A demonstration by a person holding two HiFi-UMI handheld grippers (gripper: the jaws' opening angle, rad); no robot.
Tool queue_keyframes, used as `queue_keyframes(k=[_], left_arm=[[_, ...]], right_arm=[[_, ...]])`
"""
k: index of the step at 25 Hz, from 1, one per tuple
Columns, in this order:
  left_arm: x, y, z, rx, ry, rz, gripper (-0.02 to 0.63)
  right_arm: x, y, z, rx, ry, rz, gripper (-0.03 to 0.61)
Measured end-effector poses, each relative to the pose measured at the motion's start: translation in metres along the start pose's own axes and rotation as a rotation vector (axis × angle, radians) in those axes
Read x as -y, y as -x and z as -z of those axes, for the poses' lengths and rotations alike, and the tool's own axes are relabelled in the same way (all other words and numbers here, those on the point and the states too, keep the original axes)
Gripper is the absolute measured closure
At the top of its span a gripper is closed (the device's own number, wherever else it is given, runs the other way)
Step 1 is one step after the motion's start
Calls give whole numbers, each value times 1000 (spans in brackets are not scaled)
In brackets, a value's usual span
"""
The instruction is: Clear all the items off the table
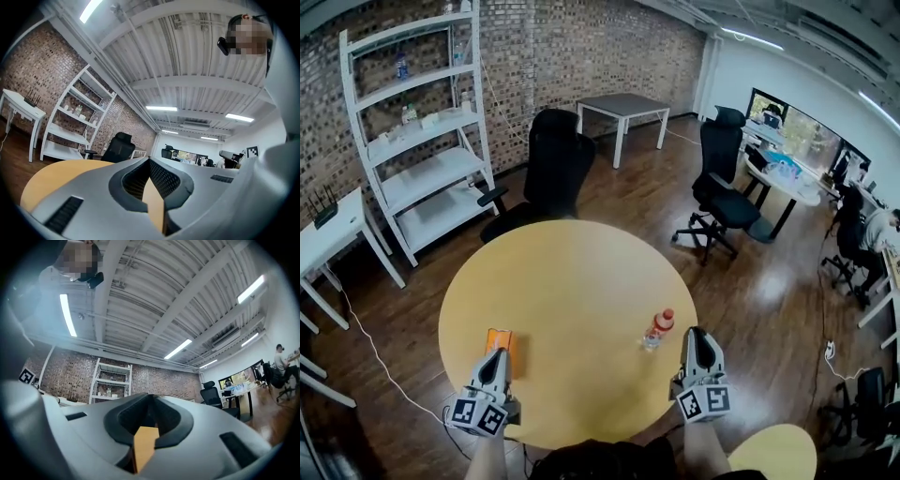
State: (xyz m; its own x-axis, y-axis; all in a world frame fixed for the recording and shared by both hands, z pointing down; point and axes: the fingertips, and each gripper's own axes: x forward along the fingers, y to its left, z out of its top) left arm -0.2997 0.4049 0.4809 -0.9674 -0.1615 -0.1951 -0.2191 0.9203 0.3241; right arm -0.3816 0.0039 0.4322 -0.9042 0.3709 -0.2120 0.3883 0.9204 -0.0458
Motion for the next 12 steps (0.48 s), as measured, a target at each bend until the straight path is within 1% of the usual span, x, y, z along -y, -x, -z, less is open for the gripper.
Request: queue_keyframes(k=[1,2,5,8,12], left_arm=[[0,2,1,4,6,3,614],[0,5,1,5,6,4,614],[-6,15,3,8,7,-4,614],[-11,24,4,12,2,-17,614],[-23,28,4,9,-17,-40,614]], right_arm=[[-5,-1,1,-13,15,-8,543],[-12,-2,3,-27,25,-19,574],[-34,-6,7,-50,41,-66,575],[-51,-9,3,-48,60,-115,575],[-59,-19,1,-36,42,-133,575]])
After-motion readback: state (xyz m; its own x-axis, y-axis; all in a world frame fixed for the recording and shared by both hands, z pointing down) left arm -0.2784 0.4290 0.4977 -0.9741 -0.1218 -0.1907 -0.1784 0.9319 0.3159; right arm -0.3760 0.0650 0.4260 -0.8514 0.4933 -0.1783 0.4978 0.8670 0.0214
